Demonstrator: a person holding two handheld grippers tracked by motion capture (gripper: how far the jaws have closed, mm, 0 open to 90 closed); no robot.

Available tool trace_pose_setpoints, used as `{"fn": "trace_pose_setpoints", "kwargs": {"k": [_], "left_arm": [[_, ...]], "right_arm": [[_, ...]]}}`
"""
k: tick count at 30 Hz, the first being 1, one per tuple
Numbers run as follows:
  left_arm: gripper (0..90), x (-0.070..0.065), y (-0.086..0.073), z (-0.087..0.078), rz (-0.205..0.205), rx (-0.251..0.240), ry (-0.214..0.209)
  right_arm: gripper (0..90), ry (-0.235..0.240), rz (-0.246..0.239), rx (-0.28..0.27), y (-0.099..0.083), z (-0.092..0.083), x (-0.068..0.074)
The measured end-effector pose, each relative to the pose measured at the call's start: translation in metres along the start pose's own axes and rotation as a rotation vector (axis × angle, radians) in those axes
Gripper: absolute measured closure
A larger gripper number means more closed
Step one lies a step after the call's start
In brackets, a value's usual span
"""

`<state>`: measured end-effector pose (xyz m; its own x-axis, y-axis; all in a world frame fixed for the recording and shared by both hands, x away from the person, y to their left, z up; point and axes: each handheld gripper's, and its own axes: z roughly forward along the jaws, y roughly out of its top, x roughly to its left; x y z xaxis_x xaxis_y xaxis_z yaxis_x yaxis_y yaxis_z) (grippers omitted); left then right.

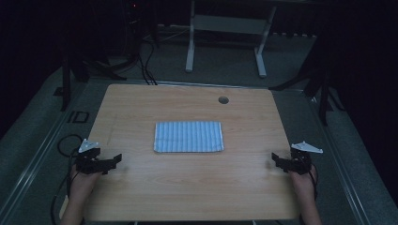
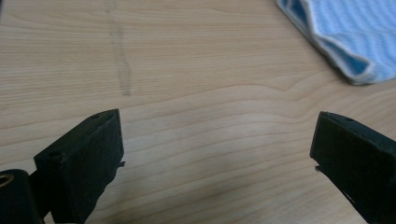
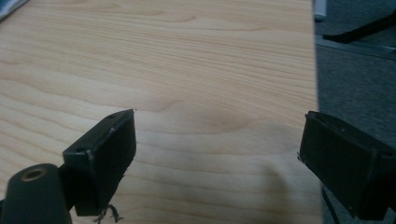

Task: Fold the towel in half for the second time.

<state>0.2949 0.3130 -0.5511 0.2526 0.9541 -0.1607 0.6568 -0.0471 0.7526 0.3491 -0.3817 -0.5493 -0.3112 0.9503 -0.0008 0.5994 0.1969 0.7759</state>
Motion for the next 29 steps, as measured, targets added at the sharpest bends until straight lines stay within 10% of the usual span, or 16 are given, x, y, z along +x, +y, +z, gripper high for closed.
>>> {"fn": "trace_pose_setpoints", "kwargs": {"k": [11, 18, 29], "left_arm": [[2.8, 0.005, -0.002, -0.003, -0.067, -0.032, 0.121], [2.8, 0.001, -0.005, -0.002, -0.033, -0.027, 0.157], [2.8, 0.005, -0.007, -0.012, -0.088, -0.120, 0.262]], "right_arm": [[10.6, -0.095, 0.024, -0.032, -0.005, -0.004, -0.003], [10.5, -0.204, 0.045, -0.056, -0.007, -0.006, -0.004], [10.5, -0.215, 0.059, -0.045, -0.007, -0.005, -0.006]]}}
